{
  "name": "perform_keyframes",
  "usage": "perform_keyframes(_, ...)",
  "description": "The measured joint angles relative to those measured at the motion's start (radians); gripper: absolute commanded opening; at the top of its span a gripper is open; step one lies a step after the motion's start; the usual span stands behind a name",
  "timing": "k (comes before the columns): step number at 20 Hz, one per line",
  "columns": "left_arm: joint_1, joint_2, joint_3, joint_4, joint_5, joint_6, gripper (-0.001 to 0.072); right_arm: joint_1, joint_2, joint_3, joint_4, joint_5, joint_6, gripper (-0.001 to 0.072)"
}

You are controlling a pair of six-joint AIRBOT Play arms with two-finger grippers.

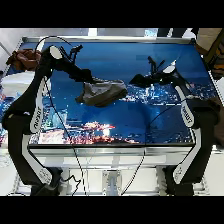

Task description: Fold the shirts.

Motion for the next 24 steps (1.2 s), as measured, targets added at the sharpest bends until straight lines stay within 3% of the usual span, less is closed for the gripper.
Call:
perform_keyframes(8,0.0,-0.009,0.0,0.0,0.0,0.0,0.0376,0.121,-0.116,0.001,0.172,-0.029,-0.031,0.0475)
perform_keyframes(9,0.0,-0.009,0.0,0.0,0.0,0.0,0.0376,0.137,-0.121,0.001,0.186,-0.034,-0.035,0.0406)
perform_keyframes(12,0.0,-0.009,0.0,0.0,0.0,0.0,0.0376,0.18,-0.13,0.001,0.209,-0.051,-0.081,0.0089)
perform_keyframes(13,0.0,-0.009,0.0,0.0,0.0,0.0,0.0376,0.192,-0.131,0.001,0.215,-0.053,-0.097,0.0028)
perform_keyframes(19,0.0,-0.009,0.0,0.0,0.0,0.0,0.0376,0.203,-0.102,0.021,0.259,-0.064,-0.198,0.0027)
perform_keyframes(24,0.0,-0.009,0.0,0.0,0.0,0.0,0.0376,0.128,0.028,0.108,0.083,-0.078,-0.173,0.0026)
